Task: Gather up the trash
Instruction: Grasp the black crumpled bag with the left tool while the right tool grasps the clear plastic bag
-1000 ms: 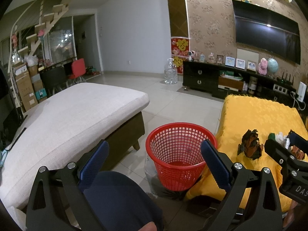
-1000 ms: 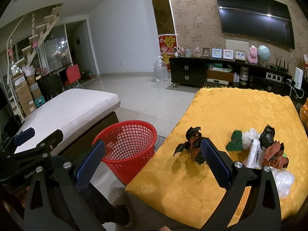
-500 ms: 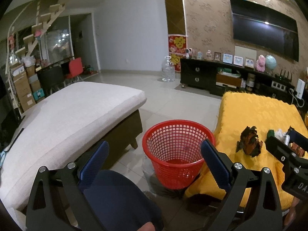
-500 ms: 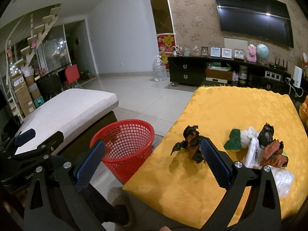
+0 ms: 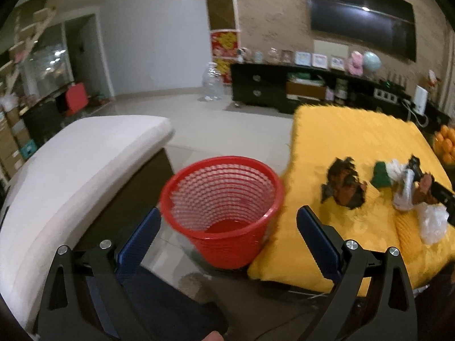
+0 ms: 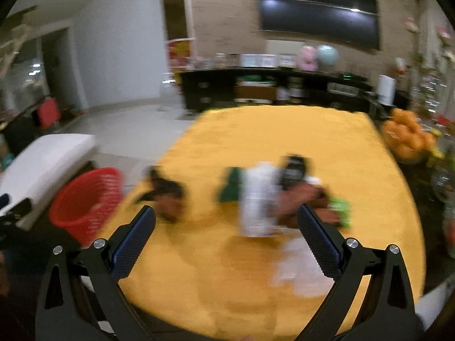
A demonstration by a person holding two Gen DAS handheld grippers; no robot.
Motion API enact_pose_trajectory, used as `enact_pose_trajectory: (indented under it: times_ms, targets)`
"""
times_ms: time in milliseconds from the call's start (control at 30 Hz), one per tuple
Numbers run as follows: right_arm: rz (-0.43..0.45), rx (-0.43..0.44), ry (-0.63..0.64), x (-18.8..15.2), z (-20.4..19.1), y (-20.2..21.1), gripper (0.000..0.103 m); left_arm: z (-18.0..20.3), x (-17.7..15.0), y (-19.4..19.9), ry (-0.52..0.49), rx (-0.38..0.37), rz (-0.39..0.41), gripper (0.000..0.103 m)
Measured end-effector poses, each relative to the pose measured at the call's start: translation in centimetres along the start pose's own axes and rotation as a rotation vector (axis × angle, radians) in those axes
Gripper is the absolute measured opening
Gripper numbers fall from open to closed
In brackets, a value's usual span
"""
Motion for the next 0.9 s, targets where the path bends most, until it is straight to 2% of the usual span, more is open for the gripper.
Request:
enact_pose_trajectory:
  times_ms: [67,167,333,433,567,800,833,900]
  targets:
    - [-0.008,-0.051,-0.027,-0.5,2.4,-0.6,0.097,1.1,0.4,-1.2,-0.022,-0.044,-0.027,0.093]
    - [-0.024,-0.083,-0.081,-1.0,4.6,-1.4,0.097,3.6,1.3,-3.3,-0.077,-0.114,-0.069,0.093]
    - [-0.042,-0.091,-0.142,-1.5,6.3,-2.7,0.097,9.0,3.2,-8.0,-0.172,-0.197,-0.13,0.093]
    - [-0.051,-0.094,-0.158,-1.7,7.3,-3.1,0.097,11.3,4.2,-10.4,-0.192,-0.232,-0.16,0.093]
    - [-0.069,-0.094,-0.197,-1.8,9.0,-3.9,0.097,14.0,4.7,-14.5,-0.222,-0.274,-0.247,0.093]
    - [-0.099,-0.093,-0.255,-2.3,10.7,-4.5,0.097,14.7,3.6,-18.7,-0.225,-0.284,-0.368,0.092]
    - [-0.105,-0.094,-0.261,-2.4,10.9,-4.6,0.097,14.5,3.5,-19.0,-0.214,-0.294,-0.377,0.09]
    - [-0.116,-0.088,-0.271,-2.6,11.2,-4.7,0.097,14.0,3.2,-19.5,-0.184,-0.315,-0.398,0.079]
Point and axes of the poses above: each gripper's, at about its wrist camera, not at the fingertips, and y roughly against the way its jaws point, z to its right, x to its top, the point moved 2 cm from there along -y, roughly the way its jaws point, and after that the axes turned 10 degrees about -x, right-handed, at the moved point
